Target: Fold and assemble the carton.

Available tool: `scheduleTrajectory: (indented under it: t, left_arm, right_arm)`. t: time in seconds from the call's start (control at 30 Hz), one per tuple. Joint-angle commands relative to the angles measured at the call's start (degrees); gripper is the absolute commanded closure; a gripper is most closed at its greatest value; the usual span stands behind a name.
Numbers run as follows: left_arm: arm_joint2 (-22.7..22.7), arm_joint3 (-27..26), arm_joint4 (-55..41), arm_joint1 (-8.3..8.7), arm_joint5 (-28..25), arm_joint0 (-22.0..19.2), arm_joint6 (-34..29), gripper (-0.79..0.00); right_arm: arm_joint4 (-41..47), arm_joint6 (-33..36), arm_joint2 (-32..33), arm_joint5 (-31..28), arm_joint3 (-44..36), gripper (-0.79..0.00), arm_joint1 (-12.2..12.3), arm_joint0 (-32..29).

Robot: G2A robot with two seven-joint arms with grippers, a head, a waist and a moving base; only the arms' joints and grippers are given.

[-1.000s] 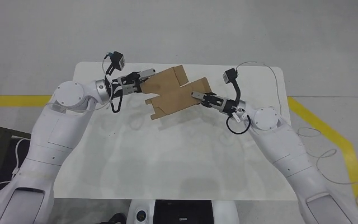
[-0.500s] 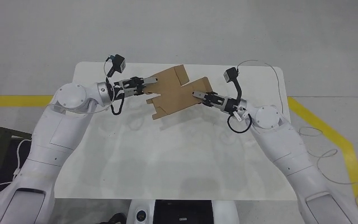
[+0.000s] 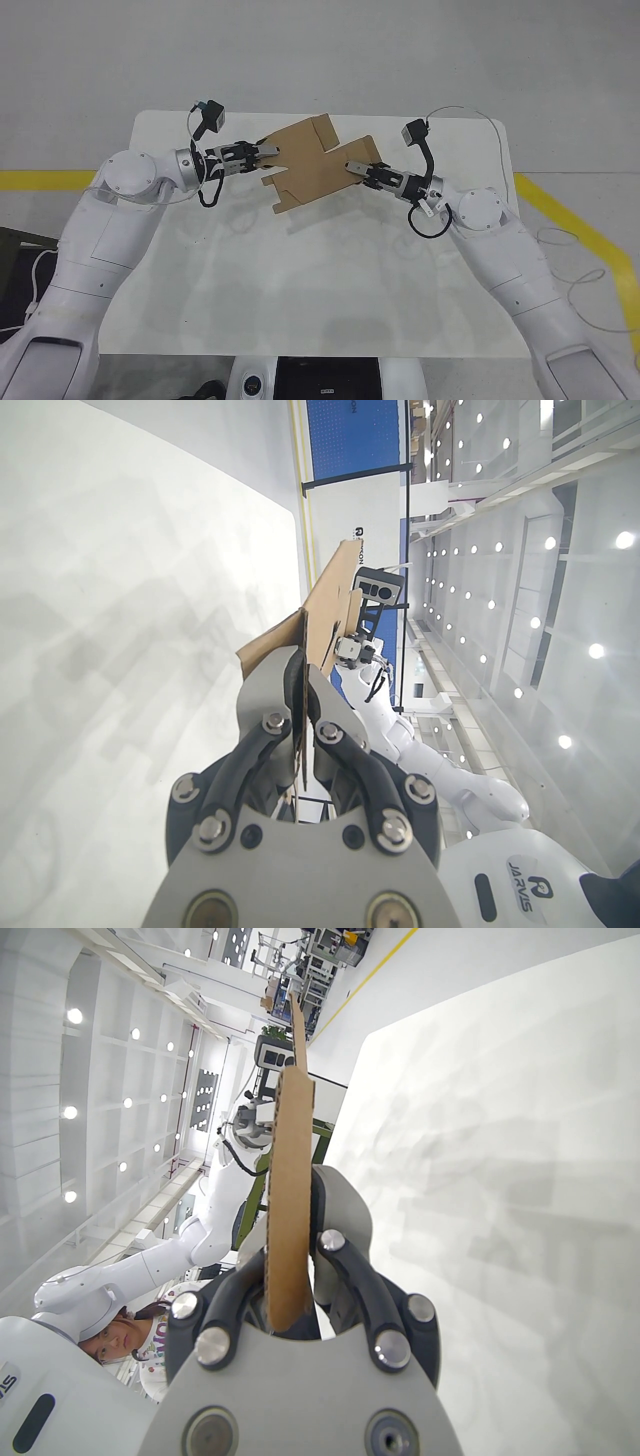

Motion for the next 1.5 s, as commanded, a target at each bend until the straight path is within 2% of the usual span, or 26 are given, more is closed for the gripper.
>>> scheduleTrajectory:
  t: [0.0,0.03,0.1,0.13,0.17,0.5,0.7,0.97,1.17,1.37,1.47]
  left_arm:
    - [-0.2,-0.1,-0.2,-0.03,0.1,0.0,0.0,0.0]
    - [-0.3,-0.2,-0.4,-0.05,0.1,0.0,-0.2,0.0]
    - [-0.6,-0.3,-0.6,-0.06,0.2,0.0,-0.3,0.0]
    - [-0.7,-0.3,-0.5,-0.06,0.1,0.0,-0.4,0.0]
    - [-0.8,-0.3,-0.5,-0.06,0.1,0.1,-0.6,0.0]
    - [-2.3,0.2,0.4,0.25,-2.6,0.4,-4.1,0.0]
    - [-2.5,-0.9,1.1,0.42,-5.7,0.9,-8.3,0.0]
    - [-2.6,-2.5,0.1,0.56,-9.7,1.6,-13.4,0.0]
    - [-2.6,-2.9,-1.1,0.6,-12.1,1.7,-16.7,0.0]
    - [-2.4,-3.5,-2.2,0.57,-12.7,2.0,-18.1,0.0]
    - [-2.4,-4.0,-2.7,0.53,-12.5,2.1,-18.1,0.0]
  right_arm:
    - [-0.1,0.0,0.2,0.0,-0.1,0.0,0.0,-0.1]
    - [-0.2,0.0,0.2,0.0,-0.1,0.0,-0.1,-0.2]
    - [-0.5,0.4,0.2,0.2,0.0,-0.345,-0.1,-0.2]
    - [-0.7,0.6,0.3,0.3,0.2,-0.634,-0.1,-0.3]
    - [-1.2,1.0,0.4,0.5,0.4,-0.785,-0.1,-0.4]
    - [-4.2,3.0,6.4,-2.9,0.9,-0.785,1.7,-2.8]
    - [-1.3,8.3,8.8,-6.5,-0.7,-0.785,2.4,-2.3]
    - [11.5,22.2,2.4,-10.1,2.0,-0.785,0.5,3.0]
    - [15.7,24.2,-2.6,-8.1,2.8,-0.785,-0.4,6.1]
    - [18.3,23.5,-5.9,-8.8,4.0,-0.785,-0.9,7.3]
    - [19.3,22.8,-7.3,-9.6,4.4,-0.757,-1.1,7.7]
